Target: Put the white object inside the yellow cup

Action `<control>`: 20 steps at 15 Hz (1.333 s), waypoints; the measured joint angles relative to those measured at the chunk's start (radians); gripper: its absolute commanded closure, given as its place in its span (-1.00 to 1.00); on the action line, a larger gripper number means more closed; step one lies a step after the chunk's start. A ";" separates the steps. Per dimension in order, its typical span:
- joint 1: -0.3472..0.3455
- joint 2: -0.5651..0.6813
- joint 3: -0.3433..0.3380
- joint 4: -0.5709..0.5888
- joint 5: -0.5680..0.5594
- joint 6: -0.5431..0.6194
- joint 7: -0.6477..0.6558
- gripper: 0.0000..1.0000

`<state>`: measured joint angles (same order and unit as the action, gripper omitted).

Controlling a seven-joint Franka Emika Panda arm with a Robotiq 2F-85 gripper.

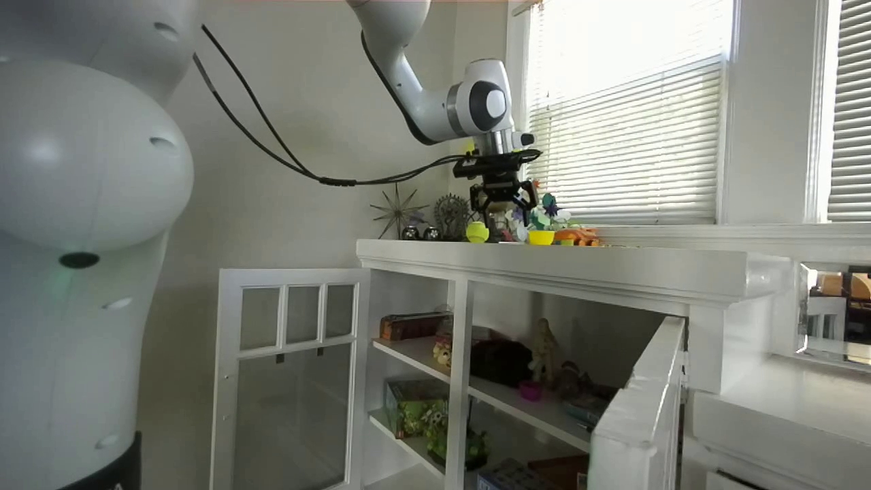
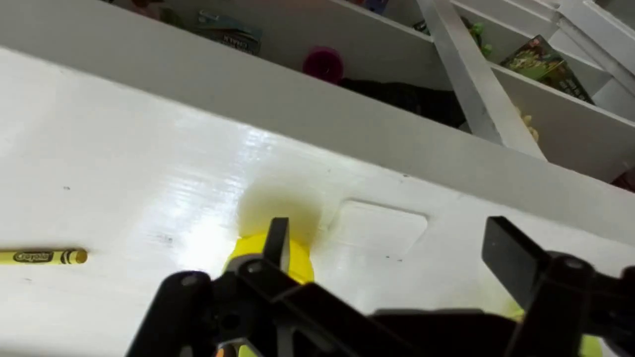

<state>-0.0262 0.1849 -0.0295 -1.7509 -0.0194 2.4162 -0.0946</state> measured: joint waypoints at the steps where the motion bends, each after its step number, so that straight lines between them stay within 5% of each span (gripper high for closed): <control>1: 0.000 0.008 0.000 0.000 0.001 0.023 -0.002 -1.00; 20: -0.009 0.077 0.006 0.000 0.049 0.150 0.051 -0.97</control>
<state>-0.0347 0.2619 -0.0239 -1.7507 0.0301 2.5662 -0.0433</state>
